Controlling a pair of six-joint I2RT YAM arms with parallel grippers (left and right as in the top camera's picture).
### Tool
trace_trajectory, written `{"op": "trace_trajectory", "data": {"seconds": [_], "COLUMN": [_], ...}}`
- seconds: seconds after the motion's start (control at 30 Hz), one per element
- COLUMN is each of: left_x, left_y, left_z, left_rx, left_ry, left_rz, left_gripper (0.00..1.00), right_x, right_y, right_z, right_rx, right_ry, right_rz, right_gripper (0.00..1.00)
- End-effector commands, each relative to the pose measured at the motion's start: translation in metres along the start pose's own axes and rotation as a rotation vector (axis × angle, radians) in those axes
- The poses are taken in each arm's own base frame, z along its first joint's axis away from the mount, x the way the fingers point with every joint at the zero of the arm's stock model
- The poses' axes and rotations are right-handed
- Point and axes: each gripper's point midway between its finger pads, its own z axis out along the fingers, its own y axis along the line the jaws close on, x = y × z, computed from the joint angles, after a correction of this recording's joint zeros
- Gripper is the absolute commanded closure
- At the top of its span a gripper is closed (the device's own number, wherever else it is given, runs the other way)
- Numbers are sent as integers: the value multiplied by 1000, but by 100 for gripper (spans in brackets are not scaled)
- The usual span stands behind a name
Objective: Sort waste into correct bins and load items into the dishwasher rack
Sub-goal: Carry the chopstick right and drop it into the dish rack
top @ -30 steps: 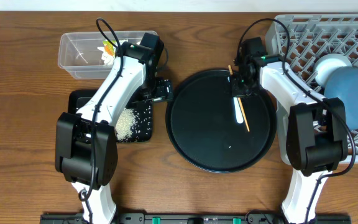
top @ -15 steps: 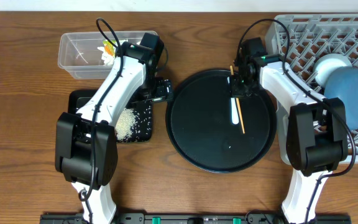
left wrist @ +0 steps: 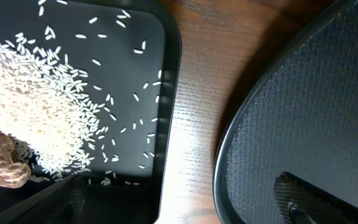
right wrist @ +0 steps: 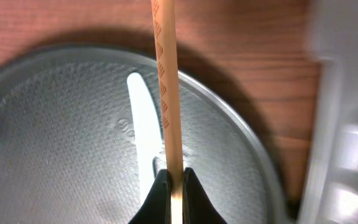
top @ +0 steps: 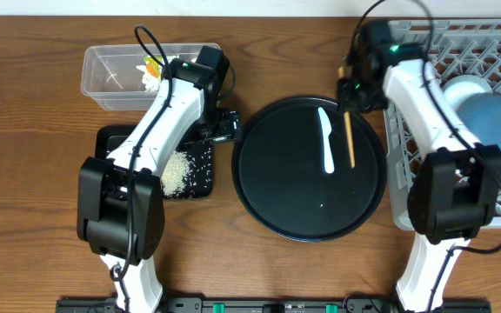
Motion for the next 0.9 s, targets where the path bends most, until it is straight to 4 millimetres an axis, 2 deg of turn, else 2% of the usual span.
{"op": "trace_trajectory", "data": {"seconds": [0.0, 0.13, 0.23, 0.47, 0.73, 0.87], "left_x": [0, -1, -3, -3, -8, -8], "left_y": [4, 3, 2, 2, -1, -1], "left_z": [-5, -5, -5, -5, -5, -5], "left_rx": [-14, -12, -7, -6, 4, 4], "left_ry": [-16, -19, -27, -30, -47, -47], "left_rz": [-12, -12, -11, -11, -11, -10], "left_gripper": [2, 2, 2, 2, 3, 2], "right_x": [-30, -42, -44, -54, -57, -57], "right_y": [-34, -71, -94, -130, -139, -132], "right_z": [-40, -61, -65, -71, -64, -50], "right_rx": [108, 196, 238, 264, 255, 206], "right_ry": [-109, -149, -160, -202, -201, -180], "right_rz": [40, 55, 86, 119, 104, 100], "right_gripper": [99, 99, 99, 99, 99, 99]}}
